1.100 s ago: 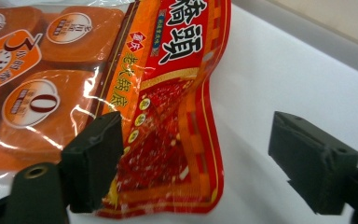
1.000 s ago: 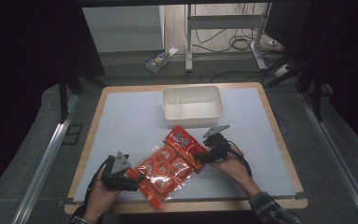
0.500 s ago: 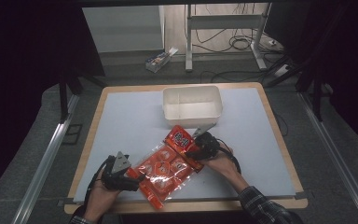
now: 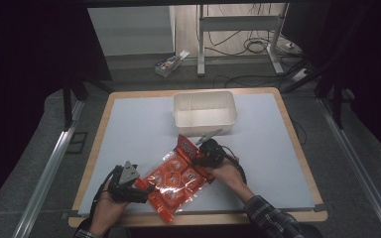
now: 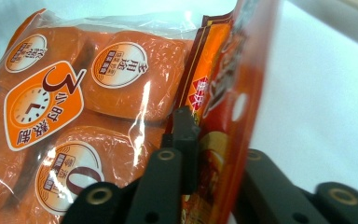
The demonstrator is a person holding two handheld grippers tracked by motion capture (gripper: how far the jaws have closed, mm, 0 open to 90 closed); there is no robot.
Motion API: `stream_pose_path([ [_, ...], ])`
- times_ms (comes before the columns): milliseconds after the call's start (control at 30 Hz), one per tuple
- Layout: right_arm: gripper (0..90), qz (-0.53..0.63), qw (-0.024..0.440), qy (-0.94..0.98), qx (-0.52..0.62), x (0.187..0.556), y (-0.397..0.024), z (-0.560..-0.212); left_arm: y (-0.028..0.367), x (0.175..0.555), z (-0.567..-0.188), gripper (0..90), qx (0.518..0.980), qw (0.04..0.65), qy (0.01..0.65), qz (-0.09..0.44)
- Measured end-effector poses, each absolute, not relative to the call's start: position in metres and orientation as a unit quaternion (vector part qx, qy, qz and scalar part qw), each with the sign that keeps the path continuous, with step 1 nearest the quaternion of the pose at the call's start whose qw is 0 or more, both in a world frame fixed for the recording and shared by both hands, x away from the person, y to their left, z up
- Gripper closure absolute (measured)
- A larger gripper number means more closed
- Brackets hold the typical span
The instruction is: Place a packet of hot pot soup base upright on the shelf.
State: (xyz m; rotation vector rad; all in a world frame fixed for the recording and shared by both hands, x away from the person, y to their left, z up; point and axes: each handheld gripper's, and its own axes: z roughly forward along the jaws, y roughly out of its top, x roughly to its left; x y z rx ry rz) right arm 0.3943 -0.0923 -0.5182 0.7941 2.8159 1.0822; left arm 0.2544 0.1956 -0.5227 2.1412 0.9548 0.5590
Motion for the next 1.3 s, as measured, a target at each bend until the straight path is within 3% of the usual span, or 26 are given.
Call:
stream_pose_path([
  [333, 88.9, 0.357, 0.009, 0.901, 0.248, 0.39, -0.093, -0.5, 0.197, 0.254, -0.521, 6.9, 0.825, 0.363, 0.376, 0.215],
  [1300, 89.0, 0.411, 0.035, 0.895, 0.173, 0.382, -0.084, -0.369, 0.199, 0.256, -0.522, 5.5, 0.824, 0.366, 0.376, 0.213],
])
